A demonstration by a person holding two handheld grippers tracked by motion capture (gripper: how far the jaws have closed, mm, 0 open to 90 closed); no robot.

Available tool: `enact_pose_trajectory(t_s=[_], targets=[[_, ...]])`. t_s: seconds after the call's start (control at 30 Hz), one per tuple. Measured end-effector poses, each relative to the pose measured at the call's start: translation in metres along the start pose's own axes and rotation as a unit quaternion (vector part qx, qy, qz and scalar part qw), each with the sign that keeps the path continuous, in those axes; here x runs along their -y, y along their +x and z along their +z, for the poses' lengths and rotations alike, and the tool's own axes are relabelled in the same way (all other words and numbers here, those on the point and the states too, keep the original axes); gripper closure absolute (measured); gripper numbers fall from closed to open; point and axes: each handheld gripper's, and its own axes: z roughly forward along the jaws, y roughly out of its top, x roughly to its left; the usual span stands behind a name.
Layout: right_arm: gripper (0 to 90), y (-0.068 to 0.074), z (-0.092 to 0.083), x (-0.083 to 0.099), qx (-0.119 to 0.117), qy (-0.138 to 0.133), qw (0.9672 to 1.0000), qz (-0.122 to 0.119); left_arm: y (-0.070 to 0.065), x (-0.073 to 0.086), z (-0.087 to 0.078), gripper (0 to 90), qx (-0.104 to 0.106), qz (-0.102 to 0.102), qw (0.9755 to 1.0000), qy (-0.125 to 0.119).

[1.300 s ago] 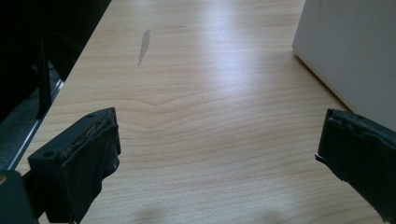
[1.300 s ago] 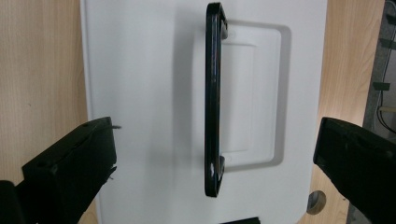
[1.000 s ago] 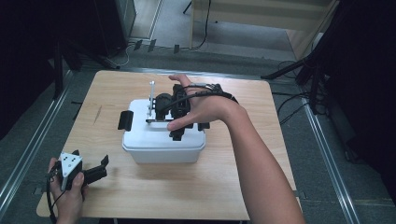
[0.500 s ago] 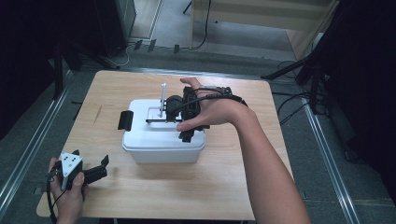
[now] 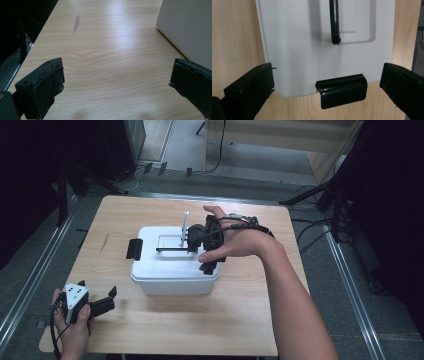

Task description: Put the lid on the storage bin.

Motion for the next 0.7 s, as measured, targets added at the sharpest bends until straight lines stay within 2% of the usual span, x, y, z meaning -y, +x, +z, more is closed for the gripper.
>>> enact_pose_trajectory(t_s=[0.7], targets=[[0.0, 0.004, 0.000, 0.047, -0.002, 0.005, 0.9995, 0.031, 0.000, 0.000, 0.000, 0.0, -0.001, 0.002, 1.0000, 0.001]])
